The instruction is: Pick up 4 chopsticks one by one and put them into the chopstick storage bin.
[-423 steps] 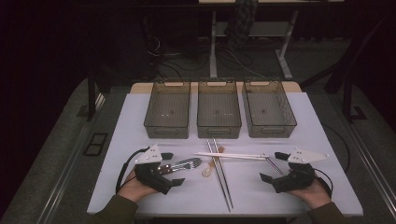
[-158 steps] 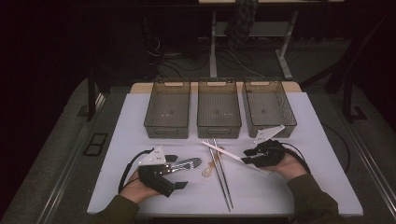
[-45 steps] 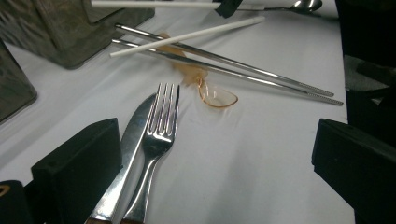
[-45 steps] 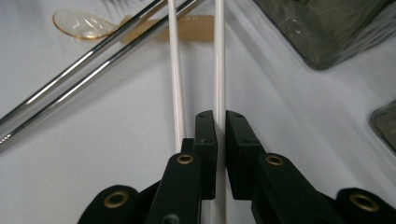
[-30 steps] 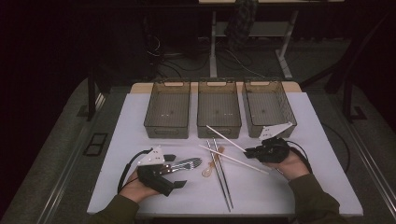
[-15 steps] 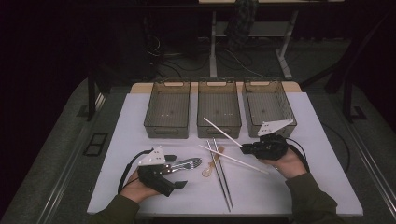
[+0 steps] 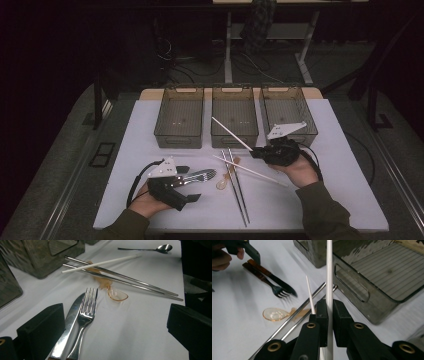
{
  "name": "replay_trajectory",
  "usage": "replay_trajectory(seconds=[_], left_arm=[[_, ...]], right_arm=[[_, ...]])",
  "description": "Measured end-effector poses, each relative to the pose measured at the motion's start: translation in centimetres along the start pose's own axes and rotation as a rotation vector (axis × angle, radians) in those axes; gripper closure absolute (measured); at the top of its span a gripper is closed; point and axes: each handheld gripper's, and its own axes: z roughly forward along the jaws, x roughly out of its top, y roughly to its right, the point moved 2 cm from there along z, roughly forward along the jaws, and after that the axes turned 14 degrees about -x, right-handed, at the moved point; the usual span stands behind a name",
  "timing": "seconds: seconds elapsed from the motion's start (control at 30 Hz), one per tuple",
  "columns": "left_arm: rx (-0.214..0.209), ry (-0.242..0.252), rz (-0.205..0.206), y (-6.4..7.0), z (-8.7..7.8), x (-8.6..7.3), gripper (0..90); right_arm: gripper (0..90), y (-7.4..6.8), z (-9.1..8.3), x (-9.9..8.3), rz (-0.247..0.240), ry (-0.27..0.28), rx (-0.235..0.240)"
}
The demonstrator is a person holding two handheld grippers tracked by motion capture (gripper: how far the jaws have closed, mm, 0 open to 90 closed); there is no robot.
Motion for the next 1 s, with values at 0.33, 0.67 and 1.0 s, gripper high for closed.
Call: replay_trajectory(seconds=[0.33, 0.67, 1.0], left_arm=[[-0.002, -0.003, 0.003, 0.1, 0.0, 0.0, 0.4], [-0.006, -0.004, 0.001, 0.0, 0.0, 0.0, 0.4], [-0.011, -0.002, 0.001, -0.1, 0.1, 0.0, 0.4]], right_arm=[[83.3, -0.8, 0.9, 2.3, 0.004, 0.021, -0.011], [83.3, -1.4, 2.2, 4.2, 0.018, 0.026, -0.008], [83.3, -1.4, 3.0, 6.7, 0.050, 0.046, -0.026]])
